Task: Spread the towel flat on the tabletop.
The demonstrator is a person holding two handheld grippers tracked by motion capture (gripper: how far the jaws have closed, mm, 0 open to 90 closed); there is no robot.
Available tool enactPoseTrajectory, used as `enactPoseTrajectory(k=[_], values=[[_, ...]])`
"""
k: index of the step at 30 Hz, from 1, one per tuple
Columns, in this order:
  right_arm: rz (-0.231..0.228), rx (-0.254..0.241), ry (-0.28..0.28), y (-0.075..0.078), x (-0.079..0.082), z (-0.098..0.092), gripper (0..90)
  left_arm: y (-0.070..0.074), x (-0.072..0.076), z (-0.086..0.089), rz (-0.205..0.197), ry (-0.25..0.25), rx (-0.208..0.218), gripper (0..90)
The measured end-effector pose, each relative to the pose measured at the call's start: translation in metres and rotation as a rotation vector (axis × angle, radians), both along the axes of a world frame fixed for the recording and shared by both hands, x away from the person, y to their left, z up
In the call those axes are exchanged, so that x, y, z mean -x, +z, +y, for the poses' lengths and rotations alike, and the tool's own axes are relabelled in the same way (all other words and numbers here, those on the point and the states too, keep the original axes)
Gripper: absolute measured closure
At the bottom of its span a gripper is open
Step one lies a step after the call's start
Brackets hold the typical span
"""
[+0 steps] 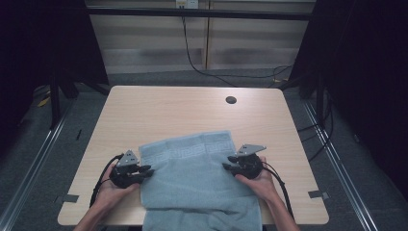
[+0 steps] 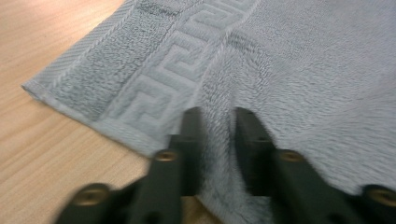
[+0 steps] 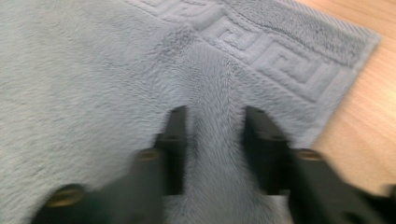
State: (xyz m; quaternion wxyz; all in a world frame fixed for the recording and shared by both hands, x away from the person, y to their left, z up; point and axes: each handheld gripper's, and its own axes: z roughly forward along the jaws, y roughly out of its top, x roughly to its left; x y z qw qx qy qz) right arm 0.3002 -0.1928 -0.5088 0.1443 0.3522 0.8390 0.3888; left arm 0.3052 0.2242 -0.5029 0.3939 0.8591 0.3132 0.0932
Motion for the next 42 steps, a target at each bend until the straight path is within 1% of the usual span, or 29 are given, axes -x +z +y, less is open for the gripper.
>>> enactPoseTrajectory(k=[2, 3, 4, 6, 9, 11, 12, 14, 16, 17, 18, 19, 20, 22, 23, 24, 25, 26, 28, 29, 30, 32, 33, 34, 35, 37, 38, 41, 42], values=[[0.022, 0.002, 0.015, 0.002, 0.001, 0.003, 83.5, 0.001, -0.002, -0.002, 0.006, -0.013, -0.005, 85.6], [0.038, 0.002, 0.005, 0.003, 0.0, 0.004, 84.4, 0.0, -0.003, -0.002, 0.032, -0.022, 0.025, 86.0], [0.047, -0.002, 0.006, 0.004, -0.002, 0.004, 85.2, 0.0, -0.005, -0.001, 0.04, -0.024, 0.041, 86.1], [0.066, -0.026, -0.004, 0.005, -0.005, 0.001, 85.5, 0.002, -0.01, 0.002, 0.062, -0.01, 0.098, 86.2], [0.059, -0.089, -0.027, 0.013, -0.011, -0.008, 85.7, 0.018, -0.023, 0.007, 0.04, 0.013, 0.191, 86.3], [0.047, -0.1, -0.039, 0.02, -0.014, -0.012, 85.7, 0.03, -0.034, 0.005, 0.019, 0.039, 0.234, 86.3], [0.04, -0.099, -0.048, 0.025, -0.016, -0.012, 85.7, 0.034, -0.04, 0.001, 0.01, 0.051, 0.243, 86.4], [0.017, -0.108, -0.065, 0.032, -0.022, -0.015, 85.7, 0.042, -0.05, -0.008, -0.02, 0.054, 0.225, 86.3], [-0.001, -0.132, -0.098, 0.039, -0.026, -0.021, 85.4, 0.044, -0.062, -0.013, -0.015, 0.06, 0.258, 86.3], [-0.003, -0.142, -0.114, 0.041, -0.028, -0.025, 85.1, 0.043, -0.066, -0.016, -0.023, 0.078, 0.252, 86.1], [0.001, -0.144, -0.129, 0.04, -0.03, -0.03, 84.4, 0.04, -0.071, -0.018, -0.014, 0.088, 0.265, 86.0], [0.012, -0.141, -0.144, 0.038, -0.032, -0.033, 83.0, 0.036, -0.076, -0.02, -0.004, 0.08, 0.263, 85.9], [0.025, -0.116, -0.148, 0.035, -0.033, -0.035, 80.8, 0.032, -0.081, -0.024, -0.011, 0.098, 0.224, 85.7], [0.038, -0.039, -0.158, 0.027, -0.036, -0.036, 77.9, 0.021, -0.092, -0.03, 0.034, 0.124, 0.232, 85.3], [0.049, -0.024, -0.171, 0.024, -0.037, -0.035, 74.8, 0.017, -0.094, -0.033, 0.042, 0.129, 0.222, 84.8], [0.064, -0.014, -0.181, 0.022, -0.038, -0.035, 68.5, 0.015, -0.095, -0.034, 0.061, 0.14, 0.229, 82.4], [0.074, -0.029, -0.188, 0.021, -0.037, -0.035, 64.2, 0.014, -0.095, -0.034, 0.071, 0.142, 0.251, 75.1], [0.078, -0.041, -0.171, 0.02, -0.037, -0.036, 62.4, 0.015, -0.093, -0.033, 0.061, 0.144, 0.239, 71.2], [0.066, -0.036, -0.166, 0.019, -0.035, -0.036, 55.6, 0.018, -0.09, -0.029, 0.062, 0.16, 0.257, 64.3], [0.069, -0.04, -0.171, 0.019, -0.034, -0.037, 54.3, 0.021, -0.086, -0.027, 0.062, 0.155, 0.258, 58.9], [0.064, -0.054, -0.175, 0.02, -0.033, -0.039, 54.2, 0.024, -0.08, -0.026, 0.06, 0.123, 0.269, 59.9], [0.039, -0.077, -0.164, 0.025, -0.026, -0.039, 55.7, 0.029, -0.064, -0.025, 0.03, 0.088, 0.238, 61.8], [0.035, -0.09, -0.15, 0.027, -0.022, -0.038, 57.8, 0.029, -0.058, -0.023, 0.04, 0.051, 0.261, 64.7], [0.037, -0.1, -0.129, 0.029, -0.018, -0.038, 60.2, 0.028, -0.052, -0.023, 0.045, 0.016, 0.259, 66.1], [0.057, -0.109, -0.094, 0.028, -0.015, -0.037, 62.6, 0.025, -0.047, -0.024, 0.053, -0.009, 0.234, 67.0], [0.096, -0.08, -0.059, 0.02, -0.008, -0.031, 61.9, 0.015, -0.041, -0.028, 0.07, -0.028, 0.177, 66.2], [0.096, -0.08, -0.059, 0.02, -0.008, -0.031, 61.9, 0.01, -0.041, -0.03, 0.078, -0.026, 0.158, 66.2], [0.114, -0.055, -0.086, 0.005, -0.008, -0.031, 60.2, -0.003, -0.041, -0.035, 0.07, -0.016, 0.076, 64.1], [0.107, -0.073, -0.09, 0.004, -0.009, -0.031, 60.4, -0.004, -0.041, -0.034, 0.042, -0.018, 0.08, 65.0]])
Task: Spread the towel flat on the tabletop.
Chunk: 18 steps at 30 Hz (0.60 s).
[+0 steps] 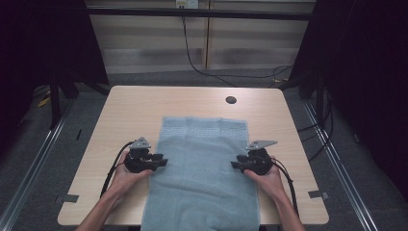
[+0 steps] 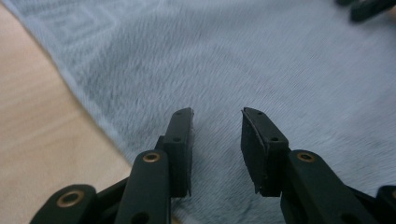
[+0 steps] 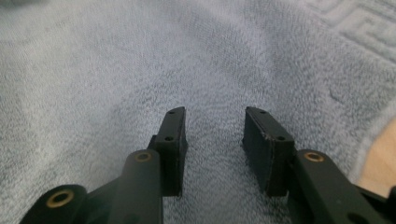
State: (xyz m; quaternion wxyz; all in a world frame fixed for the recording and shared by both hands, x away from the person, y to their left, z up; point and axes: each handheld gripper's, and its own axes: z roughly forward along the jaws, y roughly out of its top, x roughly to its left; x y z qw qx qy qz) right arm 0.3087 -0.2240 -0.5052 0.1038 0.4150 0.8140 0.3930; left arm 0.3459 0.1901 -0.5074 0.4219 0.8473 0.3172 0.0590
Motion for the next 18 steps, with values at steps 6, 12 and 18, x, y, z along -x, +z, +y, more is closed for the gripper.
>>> enactPoseTrajectory(k=[6, 12, 18], values=[[-0.023, 0.02, -0.051, -0.002, -0.027, 0.004, 58.5, -0.002, -0.015, 0.002, 0.007, 0.071, 0.026, 67.5], [-0.039, 0.023, -0.054, -0.003, -0.041, 0.012, 53.7, -0.003, -0.018, 0.008, 0.025, 0.094, 0.045, 67.4], [-0.03, -0.018, -0.059, -0.005, -0.041, 0.01, 53.1, -0.003, -0.015, 0.01, 0.022, 0.088, 0.044, 66.1]])
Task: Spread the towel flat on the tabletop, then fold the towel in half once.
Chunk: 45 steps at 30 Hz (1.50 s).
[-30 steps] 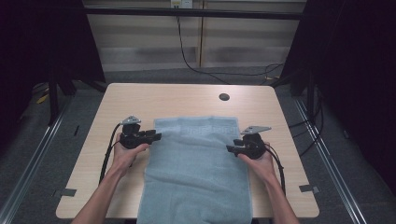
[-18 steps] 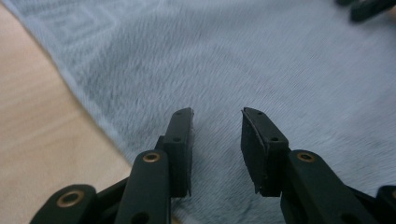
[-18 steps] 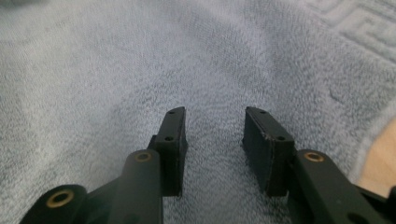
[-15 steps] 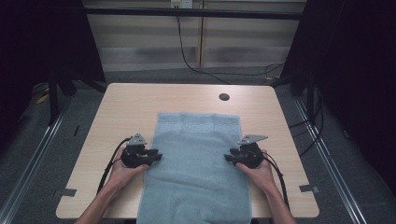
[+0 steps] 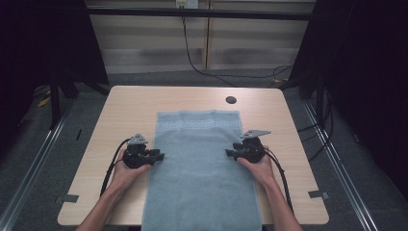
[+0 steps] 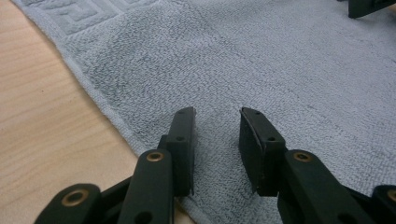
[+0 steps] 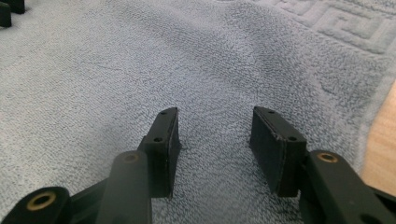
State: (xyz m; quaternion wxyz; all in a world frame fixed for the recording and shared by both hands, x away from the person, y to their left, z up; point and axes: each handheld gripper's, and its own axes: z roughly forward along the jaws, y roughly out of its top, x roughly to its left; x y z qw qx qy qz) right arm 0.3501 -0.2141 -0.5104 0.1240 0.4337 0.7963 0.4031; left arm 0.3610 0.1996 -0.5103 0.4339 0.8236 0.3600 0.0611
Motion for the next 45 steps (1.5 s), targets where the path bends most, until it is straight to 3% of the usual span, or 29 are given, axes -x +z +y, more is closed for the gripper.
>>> enactPoseTrajectory(k=[4, 7, 10, 13, 16, 18, 20, 21, 22, 25, 30, 31, 33, 35, 38, 40, 43, 45], values=[[0.032, 0.021, 0.026, 0.004, 0.007, 0.0, 53.2, 0.0, 0.008, 0.003, 0.012, -0.027, 0.012, 66.4], [0.063, -0.001, 0.056, 0.006, 0.02, -0.001, 53.3, 0.001, 0.022, 0.006, 0.016, -0.05, 0.006, 66.4], [0.051, 0.01, 0.065, 0.005, 0.035, -0.002, 53.6, 0.002, 0.035, 0.01, 0.04, -0.074, 0.021, 66.3], [0.041, 0.013, 0.083, 0.005, 0.046, -0.002, 53.6, 0.003, 0.049, 0.007, -0.005, -0.089, -0.015, 65.3], [0.037, 0.019, 0.076, 0.006, 0.057, 0.001, 53.5, 0.004, 0.059, 0.005, 0.02, -0.103, -0.015, 61.8], [0.051, 0.024, 0.08, 0.007, 0.063, 0.002, 53.5, 0.004, 0.064, 0.007, 0.046, -0.094, 0.013, 61.6], [0.043, 0.026, 0.096, 0.007, 0.071, 0.002, 53.5, 0.006, 0.071, 0.007, 0.047, -0.116, -0.004, 61.6], [0.052, 0.018, 0.092, 0.007, 0.076, 0.001, 53.5, 0.006, 0.074, 0.008, 0.062, -0.114, 0.007, 61.0], [0.047, 0.018, 0.103, 0.007, 0.08, 0.002, 53.5, 0.005, 0.078, 0.009, 0.057, -0.118, 0.012, 60.4], [0.053, 0.023, 0.122, 0.008, 0.094, 0.003, 53.5, 0.008, 0.092, 0.008, 0.032, -0.144, -0.036, 60.5], [0.112, -0.002, 0.157, 0.012, 0.119, 0.003, 53.3, 0.012, 0.11, 0.013, 0.098, -0.205, -0.017, 55.9], [0.123, 0.001, 0.166, 0.013, 0.122, 0.003, 52.8, 0.012, 0.113, 0.013, 0.092, -0.211, -0.019, 54.7], [0.126, -0.015, 0.165, 0.016, 0.125, 0.0, 51.0, 0.014, 0.111, 0.017, 0.096, -0.207, -0.001, 54.1], [0.084, -0.073, 0.129, 0.023, 0.118, -0.009, 50.2, 0.02, 0.101, 0.02, 0.08, -0.166, 0.031, 51.1], [0.022, -0.093, 0.072, 0.035, 0.098, -0.021, 50.5, 0.031, 0.08, 0.023, 0.055, -0.129, 0.067, 47.7], [0.0, -0.085, 0.048, 0.038, 0.08, -0.026, 51.0, 0.034, 0.061, 0.025, 0.044, -0.091, 0.076, 45.7], [0.015, -0.063, 0.019, 0.038, 0.049, -0.031, 52.0, 0.034, 0.031, 0.027, 0.053, -0.042, 0.073, 44.2], [0.014, -0.035, -0.004, 0.035, 0.031, -0.033, 52.4, 0.032, 0.015, 0.028, 0.064, -0.037, 0.069, 44.1]])
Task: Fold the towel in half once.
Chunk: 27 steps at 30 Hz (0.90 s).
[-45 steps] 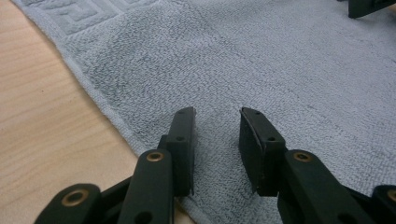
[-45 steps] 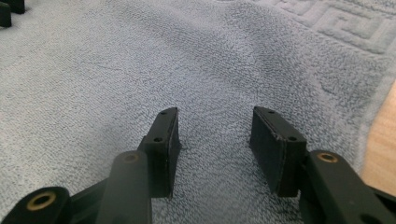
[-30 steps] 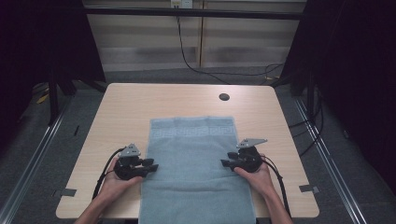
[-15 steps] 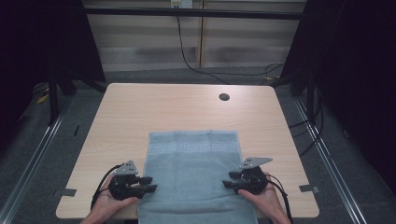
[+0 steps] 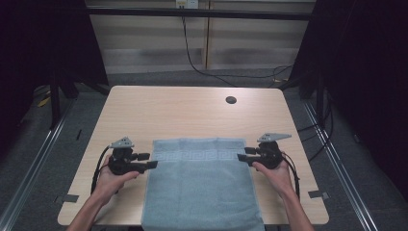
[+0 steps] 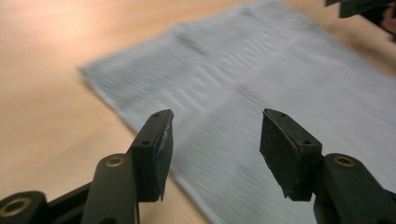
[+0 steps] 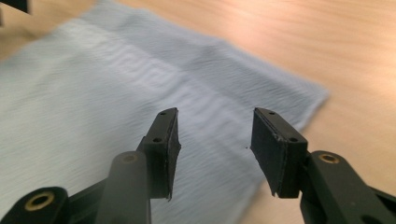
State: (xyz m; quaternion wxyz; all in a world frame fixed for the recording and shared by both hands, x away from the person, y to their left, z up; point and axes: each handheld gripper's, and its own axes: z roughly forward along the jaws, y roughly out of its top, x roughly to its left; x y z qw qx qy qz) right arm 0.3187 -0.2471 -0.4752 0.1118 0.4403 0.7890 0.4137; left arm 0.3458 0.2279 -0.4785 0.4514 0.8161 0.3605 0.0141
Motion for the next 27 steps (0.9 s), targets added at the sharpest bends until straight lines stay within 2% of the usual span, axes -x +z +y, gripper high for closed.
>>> enactPoseTrajectory(k=[1, 2, 3, 5, 7, 8, 10, 12, 14, 16, 18, 20, 23, 24, 25, 26, 27], values=[[0.007, -0.004, -0.006, -0.003, -0.009, -0.002, 52.5, -0.001, -0.005, 0.0, -0.016, 0.024, -0.009, 44.1], [0.02, 0.007, -0.016, -0.006, -0.016, -0.003, 52.5, -0.003, -0.01, 0.002, -0.013, 0.031, 0.007, 44.2], [0.022, 0.036, -0.032, -0.009, -0.023, -0.003, 52.4, -0.004, -0.014, 0.002, 0.011, 0.022, 0.021, 44.4], [0.054, 0.05, -0.033, -0.016, -0.035, -0.003, 50.9, -0.006, -0.02, 0.001, -0.002, 0.034, -0.017, 44.3], [0.054, 0.062, -0.045, -0.021, -0.044, -0.003, 46.8, -0.006, -0.024, 0.0, -0.011, 0.037, -0.006, 44.3], [0.059, 0.059, -0.052, -0.024, -0.047, -0.003, 45.1, -0.006, -0.026, -0.002, -0.008, 0.037, -0.024, 44.2], [0.049, 0.072, -0.067, -0.027, -0.053, -0.002, 44.5, -0.007, -0.031, -0.004, 0.002, 0.039, -0.031, 43.0], [0.047, 0.09, -0.073, -0.029, -0.056, 0.001, 42.4, -0.008, -0.036, -0.005, -0.008, 0.049, -0.041, 42.1], [0.026, 0.104, -0.067, -0.03, -0.058, 0.003, 41.0, -0.009, -0.04, -0.005, 0.002, 0.066, -0.037, 40.6], [0.012, 0.146, -0.063, -0.03, -0.058, 0.007, 41.1, -0.008, -0.044, -0.005, -0.008, 0.073, -0.049, 40.3], [-0.015, 0.165, -0.064, -0.032, -0.056, 0.011, 42.3, -0.007, -0.047, -0.005, -0.028, 0.082, -0.059, 39.5], [-0.018, 0.157, -0.057, -0.032, -0.053, 0.012, 57.0, -0.01, -0.051, -0.004, -0.019, 0.1, -0.052, 39.5], [-0.023, 0.141, -0.035, -0.032, -0.049, 0.015, 74.1, -0.017, -0.054, -0.005, -0.015, 0.106, -0.083, 38.5], [-0.015, 0.135, -0.034, -0.032, -0.048, 0.016, 79.9, -0.018, -0.054, -0.006, -0.017, 0.108, -0.075, 38.4], [-0.013, 0.127, -0.03, -0.032, -0.048, 0.017, 82.9, -0.019, -0.054, -0.008, -0.022, 0.105, -0.071, 38.3], [-0.011, 0.116, -0.027, -0.032, -0.049, 0.016, 84.0, -0.02, -0.054, -0.01, -0.034, 0.1, -0.095, 38.3], [0.002, 0.1, -0.032, -0.032, -0.049, 0.015, 84.5, -0.022, -0.054, -0.012, -0.036, 0.096, -0.09, 37.9]])
